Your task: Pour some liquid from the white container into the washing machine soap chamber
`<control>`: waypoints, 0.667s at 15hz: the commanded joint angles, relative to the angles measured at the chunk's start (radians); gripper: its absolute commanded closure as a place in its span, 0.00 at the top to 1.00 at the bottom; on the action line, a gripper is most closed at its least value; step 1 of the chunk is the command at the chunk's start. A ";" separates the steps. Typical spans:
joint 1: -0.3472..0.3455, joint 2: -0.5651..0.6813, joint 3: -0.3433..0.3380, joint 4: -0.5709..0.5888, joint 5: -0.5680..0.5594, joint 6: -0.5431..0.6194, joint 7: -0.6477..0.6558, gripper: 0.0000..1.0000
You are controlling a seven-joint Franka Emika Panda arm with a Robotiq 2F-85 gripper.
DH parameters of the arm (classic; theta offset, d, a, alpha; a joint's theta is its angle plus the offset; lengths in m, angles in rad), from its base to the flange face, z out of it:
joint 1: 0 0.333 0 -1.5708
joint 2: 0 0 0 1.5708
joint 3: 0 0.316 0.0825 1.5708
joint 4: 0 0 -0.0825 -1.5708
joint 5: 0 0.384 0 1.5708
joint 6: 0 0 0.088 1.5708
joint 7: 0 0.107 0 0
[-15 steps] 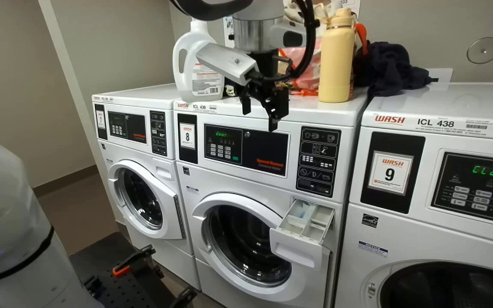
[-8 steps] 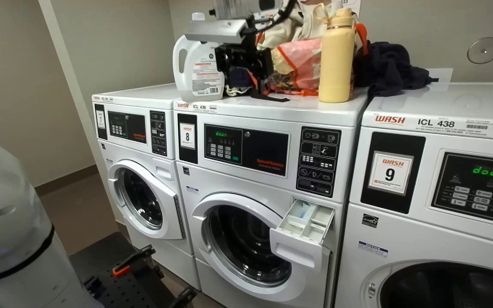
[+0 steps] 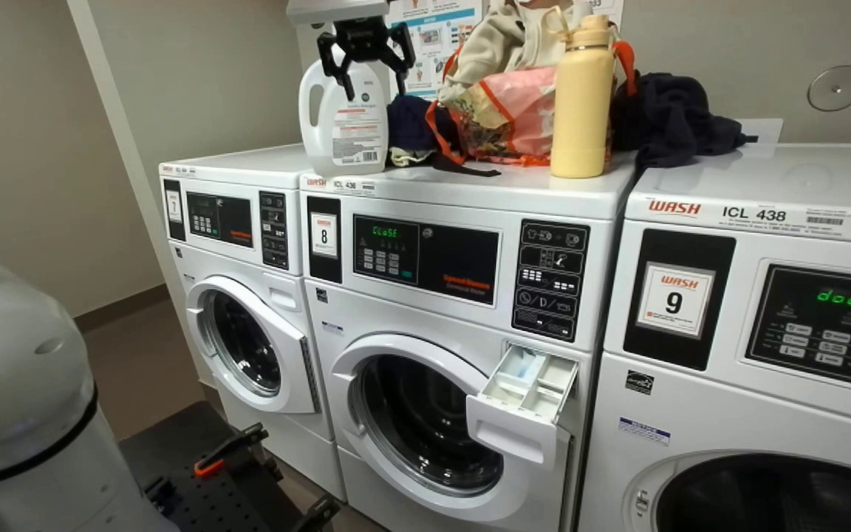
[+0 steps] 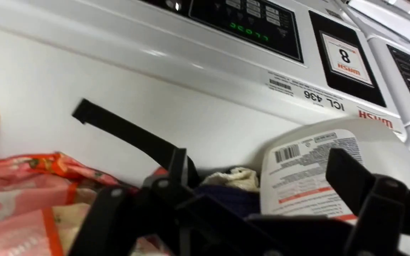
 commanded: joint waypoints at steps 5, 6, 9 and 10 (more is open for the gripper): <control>0.081 0.043 -0.027 0.099 0.287 -0.077 -0.399 1.00; 0.083 0.043 -0.029 0.103 0.326 -0.099 -0.453 1.00; 0.086 0.056 -0.018 0.128 0.426 -0.182 -0.566 1.00; 0.085 0.061 -0.010 0.140 0.449 -0.214 -0.585 1.00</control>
